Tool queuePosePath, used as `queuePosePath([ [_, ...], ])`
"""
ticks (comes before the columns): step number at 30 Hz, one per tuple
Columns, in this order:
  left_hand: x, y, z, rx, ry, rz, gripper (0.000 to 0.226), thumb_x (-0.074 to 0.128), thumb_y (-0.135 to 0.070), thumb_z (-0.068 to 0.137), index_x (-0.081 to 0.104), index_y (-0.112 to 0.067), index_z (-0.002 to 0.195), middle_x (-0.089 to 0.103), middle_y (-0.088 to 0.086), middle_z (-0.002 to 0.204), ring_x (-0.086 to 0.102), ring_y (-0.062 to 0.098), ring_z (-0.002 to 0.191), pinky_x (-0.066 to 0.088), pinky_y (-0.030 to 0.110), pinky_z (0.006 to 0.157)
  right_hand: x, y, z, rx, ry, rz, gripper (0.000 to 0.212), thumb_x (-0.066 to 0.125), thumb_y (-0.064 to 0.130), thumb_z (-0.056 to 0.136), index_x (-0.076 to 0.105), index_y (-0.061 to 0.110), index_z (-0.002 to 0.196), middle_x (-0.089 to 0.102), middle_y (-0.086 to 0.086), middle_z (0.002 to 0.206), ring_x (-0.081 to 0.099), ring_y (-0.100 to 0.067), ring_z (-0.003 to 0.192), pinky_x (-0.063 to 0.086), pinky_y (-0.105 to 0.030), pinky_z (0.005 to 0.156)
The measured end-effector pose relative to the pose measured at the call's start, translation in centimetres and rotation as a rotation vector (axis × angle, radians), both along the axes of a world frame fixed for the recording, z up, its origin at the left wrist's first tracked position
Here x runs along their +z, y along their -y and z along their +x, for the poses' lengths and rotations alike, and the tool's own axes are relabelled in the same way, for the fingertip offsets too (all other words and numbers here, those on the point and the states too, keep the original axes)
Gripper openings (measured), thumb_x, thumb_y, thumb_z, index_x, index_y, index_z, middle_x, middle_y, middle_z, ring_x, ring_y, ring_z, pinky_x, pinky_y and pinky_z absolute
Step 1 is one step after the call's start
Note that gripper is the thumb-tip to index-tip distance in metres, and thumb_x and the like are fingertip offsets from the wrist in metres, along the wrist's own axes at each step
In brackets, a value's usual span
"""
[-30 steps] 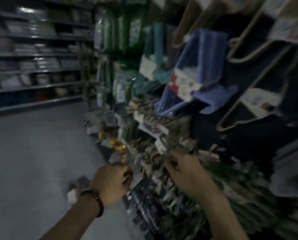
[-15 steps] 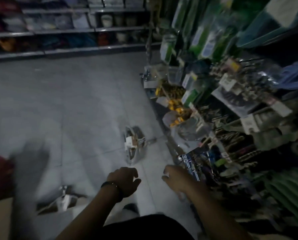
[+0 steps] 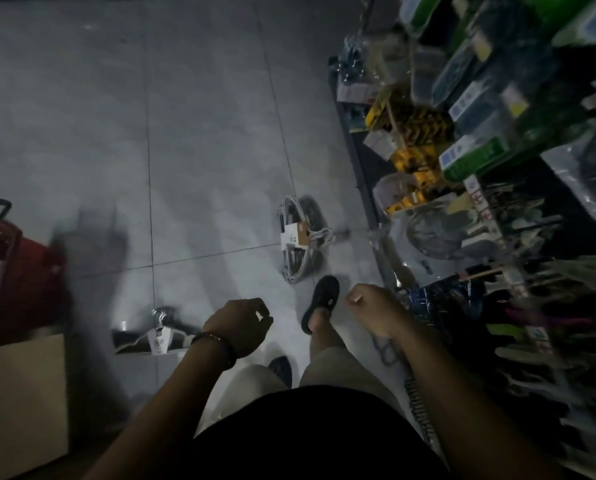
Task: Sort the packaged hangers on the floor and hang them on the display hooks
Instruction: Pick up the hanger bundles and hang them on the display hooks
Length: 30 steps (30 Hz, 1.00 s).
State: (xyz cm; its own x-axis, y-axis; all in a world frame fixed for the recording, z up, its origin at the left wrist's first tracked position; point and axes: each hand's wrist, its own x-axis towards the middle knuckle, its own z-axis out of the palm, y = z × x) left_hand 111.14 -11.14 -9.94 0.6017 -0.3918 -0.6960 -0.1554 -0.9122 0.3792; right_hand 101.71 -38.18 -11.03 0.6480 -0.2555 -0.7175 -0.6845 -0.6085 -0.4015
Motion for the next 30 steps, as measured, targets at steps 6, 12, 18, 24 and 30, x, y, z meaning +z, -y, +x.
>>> queuePosePath([
  [6,-3.9,5.6,8.8,0.074,-0.016,0.039,0.018,0.061,-0.039,0.097,0.07,-0.03,0.109,0.076,-0.006,0.101,0.07,0.019,0.097,0.058,0.037,0.087,-6.0,6.4,11.1,0.006,-0.05,0.058,0.028,0.054,0.03,0.105,0.07,0.007,0.109,0.072,-0.011,0.106,0.067,-0.026,0.091,0.056,-0.039,0.08],
  [12,-15.0,13.2,18.7,0.177,-0.152,-0.006,0.022,0.062,-0.034,0.1,0.068,-0.024,0.118,0.073,-0.003,0.105,0.069,0.018,0.096,0.052,0.024,0.082,-18.5,11.5,22.4,0.009,-0.157,0.061,0.025,0.053,0.03,0.104,0.067,0.009,0.102,0.07,-0.011,0.102,0.063,-0.024,0.086,0.051,-0.034,0.073],
  [18,-35.3,18.9,26.9,0.247,-0.332,0.065,0.035,0.058,-0.03,0.102,0.061,-0.017,0.134,0.067,0.006,0.129,0.064,0.026,0.119,0.046,0.029,0.094,-36.3,13.8,30.8,0.115,-0.253,0.066,0.029,0.049,0.03,0.106,0.064,0.007,0.093,0.072,-0.014,0.096,0.068,-0.033,0.089,0.053,-0.034,0.073],
  [24,-57.9,20.8,31.6,0.469,-0.461,0.117,0.055,0.067,-0.021,0.095,0.048,-0.014,0.146,0.063,0.011,0.134,0.064,0.032,0.117,0.053,0.038,0.096,-56.3,12.7,34.4,0.069,-0.425,0.14,0.019,0.051,0.021,0.101,0.053,0.011,0.085,0.059,-0.009,0.093,0.066,-0.032,0.101,0.046,-0.031,0.073],
  [30,-70.4,21.2,31.4,0.701,-0.647,0.007,0.071,0.077,-0.003,0.083,0.043,-0.012,0.145,0.064,0.004,0.121,0.067,0.028,0.103,0.055,0.033,0.069,-69.2,9.2,32.2,-0.111,-0.501,0.195,0.04,0.065,0.045,0.082,0.061,0.015,0.109,0.068,-0.009,0.104,0.067,-0.029,0.093,0.06,-0.045,0.087],
])
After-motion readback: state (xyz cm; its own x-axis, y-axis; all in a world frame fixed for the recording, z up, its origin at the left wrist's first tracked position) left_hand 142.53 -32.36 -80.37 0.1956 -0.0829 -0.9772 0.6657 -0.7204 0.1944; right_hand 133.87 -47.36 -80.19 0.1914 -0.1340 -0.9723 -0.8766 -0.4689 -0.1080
